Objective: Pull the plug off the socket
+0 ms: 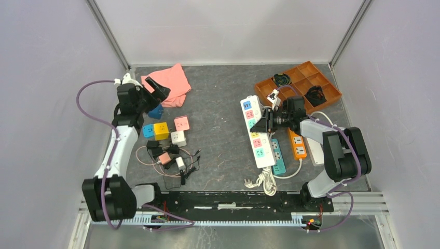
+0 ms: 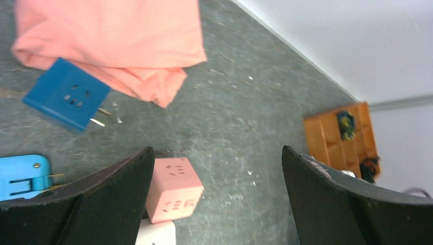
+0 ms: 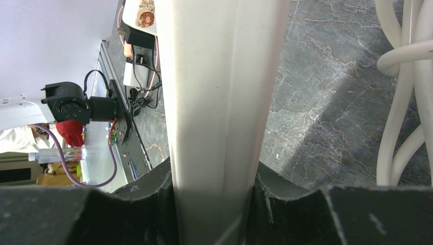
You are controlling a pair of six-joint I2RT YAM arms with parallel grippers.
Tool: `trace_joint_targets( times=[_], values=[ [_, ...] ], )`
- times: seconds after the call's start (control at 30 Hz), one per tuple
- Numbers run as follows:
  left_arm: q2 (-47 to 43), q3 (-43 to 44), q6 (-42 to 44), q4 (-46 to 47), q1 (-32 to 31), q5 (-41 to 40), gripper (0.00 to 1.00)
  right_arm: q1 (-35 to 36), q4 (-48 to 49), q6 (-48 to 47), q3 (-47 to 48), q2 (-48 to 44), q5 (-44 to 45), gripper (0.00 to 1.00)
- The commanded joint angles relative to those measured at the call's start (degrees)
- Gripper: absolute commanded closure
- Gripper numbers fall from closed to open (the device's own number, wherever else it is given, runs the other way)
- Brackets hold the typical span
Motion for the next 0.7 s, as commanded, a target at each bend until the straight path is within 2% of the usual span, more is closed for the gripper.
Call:
trace_joint_targets(
  times=[0.0,0.13,0.27,0.5,0.67],
  values=[
    [-5.97,-4.08,5.78,4.50,0.24,12.93,0.00,-0.16,3.20,-8.78,-0.71,-0.56,0.31,1.00],
    [-10.75,-7.25,8.35,4.14,0.26,19.36,0.00,-0.14,2.51,-9.86,-0.38,-1.02,0.31,1.00],
    [-15.45,-10.20,10.57,3.61,0.10,22.03,0.00,-0.12,0.52,-11.92,0.61,-1.81,-0.17,1.00],
    [-21.78,-16.10,15.93,1.57,-1.29,18.31,0.00,-0.12,-6.14,-18.20,3.65,-5.06,0.77,1.00],
    [-23.59,-15.01,17.77,-1.67,-2.51,16.75,0.00,-0.07,-9.27,-21.29,6.19,-8.56,3.19,1.00]
  ],
)
